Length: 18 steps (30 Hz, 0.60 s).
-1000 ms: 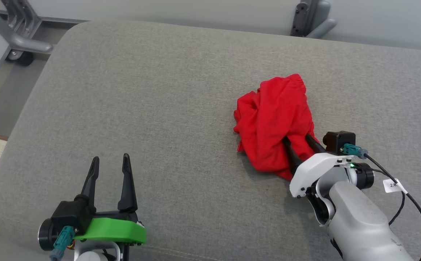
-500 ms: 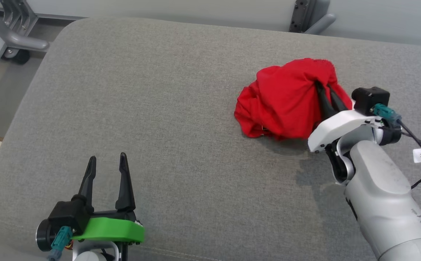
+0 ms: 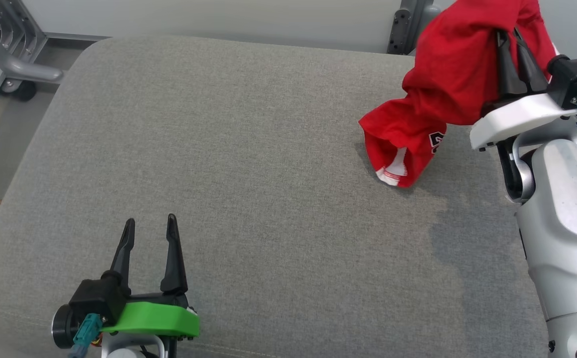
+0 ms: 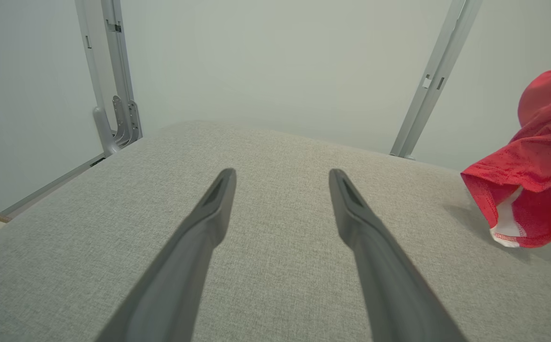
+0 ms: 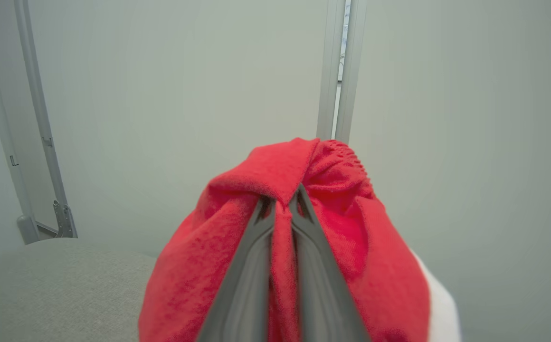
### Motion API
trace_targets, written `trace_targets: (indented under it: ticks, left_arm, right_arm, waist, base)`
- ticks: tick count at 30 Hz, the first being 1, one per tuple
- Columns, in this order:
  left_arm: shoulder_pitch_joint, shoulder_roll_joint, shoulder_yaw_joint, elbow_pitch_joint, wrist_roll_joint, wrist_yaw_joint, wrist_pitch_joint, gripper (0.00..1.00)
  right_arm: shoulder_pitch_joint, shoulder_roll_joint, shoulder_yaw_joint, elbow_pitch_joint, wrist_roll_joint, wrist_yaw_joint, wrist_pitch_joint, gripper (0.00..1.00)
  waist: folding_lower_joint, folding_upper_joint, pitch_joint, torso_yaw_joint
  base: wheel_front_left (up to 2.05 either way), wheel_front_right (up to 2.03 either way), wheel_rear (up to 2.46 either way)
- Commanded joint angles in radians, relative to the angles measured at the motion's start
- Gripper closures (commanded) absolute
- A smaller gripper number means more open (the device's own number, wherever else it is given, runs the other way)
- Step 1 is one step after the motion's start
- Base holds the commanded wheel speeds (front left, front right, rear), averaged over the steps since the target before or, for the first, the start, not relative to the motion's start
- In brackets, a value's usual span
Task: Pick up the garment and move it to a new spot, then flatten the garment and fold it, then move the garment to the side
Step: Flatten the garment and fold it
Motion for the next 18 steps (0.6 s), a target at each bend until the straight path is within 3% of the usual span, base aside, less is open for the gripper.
trace_targets:
  ticks: [1, 5, 11, 18]
  left_arm:
    - [0.012, 0.000, 0.004, 0.002, 0.011, -0.003, 0.000, 0.00]
    - [0.018, 0.000, 0.010, 0.006, 0.012, -0.009, 0.000, 0.00]
    - [0.015, 0.000, 0.006, 0.007, 0.014, -0.017, 0.000, 0.00]
    - [0.005, 0.000, 0.003, 0.009, 0.018, -0.018, 0.000, 0.00]
  right_arm:
    - [0.001, -0.003, -0.004, -0.018, -0.025, -0.001, -0.004, 1.00]
    - [0.046, 0.014, 0.064, -0.018, -0.084, -0.001, -0.004, 1.00]
    - [0.114, 0.046, 0.240, 0.098, -0.127, -0.001, -0.004, 1.00]
    - [0.164, 0.091, 0.389, 0.188, -0.092, -0.001, -0.004, 1.00]
  waist:
    - [0.0000, 0.0069, -0.008, 0.001]
    - [0.0000, 0.0069, -0.017, 0.001]
    - [0.0000, 0.0069, -0.016, 0.007]
    - [0.0000, 0.0069, -0.005, 0.019]
  base:
    - [0.00, 0.00, 0.00]
    - [0.00, 0.00, 0.00]
    - [0.00, 0.00, 0.00]
    - [0.00, 0.00, 0.00]
